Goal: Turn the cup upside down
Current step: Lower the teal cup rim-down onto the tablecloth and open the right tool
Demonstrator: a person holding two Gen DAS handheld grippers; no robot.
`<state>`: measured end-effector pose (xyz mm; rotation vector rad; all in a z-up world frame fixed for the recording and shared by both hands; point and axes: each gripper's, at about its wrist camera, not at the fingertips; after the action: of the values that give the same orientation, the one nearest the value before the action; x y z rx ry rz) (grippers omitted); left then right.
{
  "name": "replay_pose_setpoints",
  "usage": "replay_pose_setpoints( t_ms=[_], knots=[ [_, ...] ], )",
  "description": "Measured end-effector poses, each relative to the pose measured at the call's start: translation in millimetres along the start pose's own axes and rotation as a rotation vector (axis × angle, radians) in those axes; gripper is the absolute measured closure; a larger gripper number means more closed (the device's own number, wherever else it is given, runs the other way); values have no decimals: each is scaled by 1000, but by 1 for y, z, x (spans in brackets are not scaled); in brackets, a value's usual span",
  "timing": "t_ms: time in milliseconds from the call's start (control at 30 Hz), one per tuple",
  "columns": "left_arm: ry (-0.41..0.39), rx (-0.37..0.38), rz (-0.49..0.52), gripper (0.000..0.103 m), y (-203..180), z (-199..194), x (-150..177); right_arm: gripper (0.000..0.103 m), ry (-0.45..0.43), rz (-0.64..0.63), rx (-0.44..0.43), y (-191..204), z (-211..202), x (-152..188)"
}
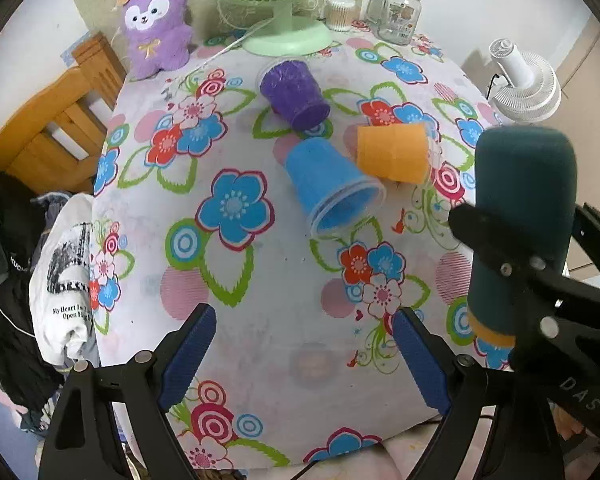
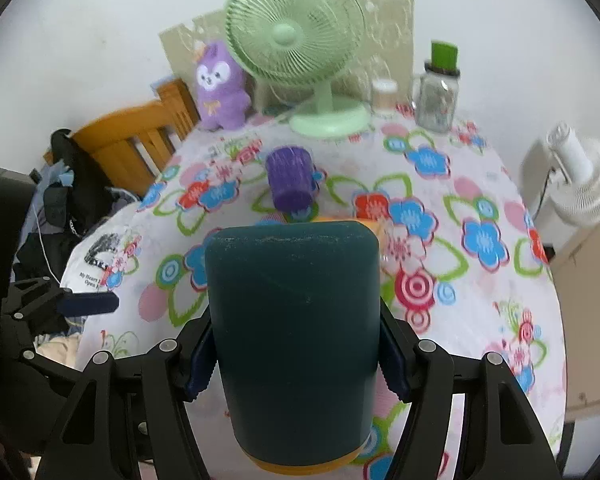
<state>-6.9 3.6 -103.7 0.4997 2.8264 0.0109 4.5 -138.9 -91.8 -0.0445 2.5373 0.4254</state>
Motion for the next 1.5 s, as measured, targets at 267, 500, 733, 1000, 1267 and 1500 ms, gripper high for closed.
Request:
replay_pose_setpoints(
  t_ms=[267,500,733,1000,1267,1500],
  knots=[
    [36,9,-10,12,1,26,15,33,-135,-73,-23,1,12,23],
    [11,34,35,12,-3,50,20,33,-173,-56,-29,-6,31,39],
    [-23,36,82,12,-8,72,14,33,-213,-25,-21,-20,49,46],
    [-27,-5,169,12,-17,84,13,33,-275,-15,-37,-30,61,49],
    [-29,-10,191,11,-22,92,16,33,-271,8,-52,-32,80,51],
    [-19,1,190,12,-24,94,24,33,-265,29,-46,-33,74,59]
  ],
)
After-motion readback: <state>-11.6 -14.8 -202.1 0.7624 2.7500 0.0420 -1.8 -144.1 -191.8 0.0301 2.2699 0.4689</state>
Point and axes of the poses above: each gripper's, at about its wrist camera, not at the fingertips, and z roughly the way its jaws point, y to its left, x to its underside, and after that the axes turned 15 degrees about z, right-handed
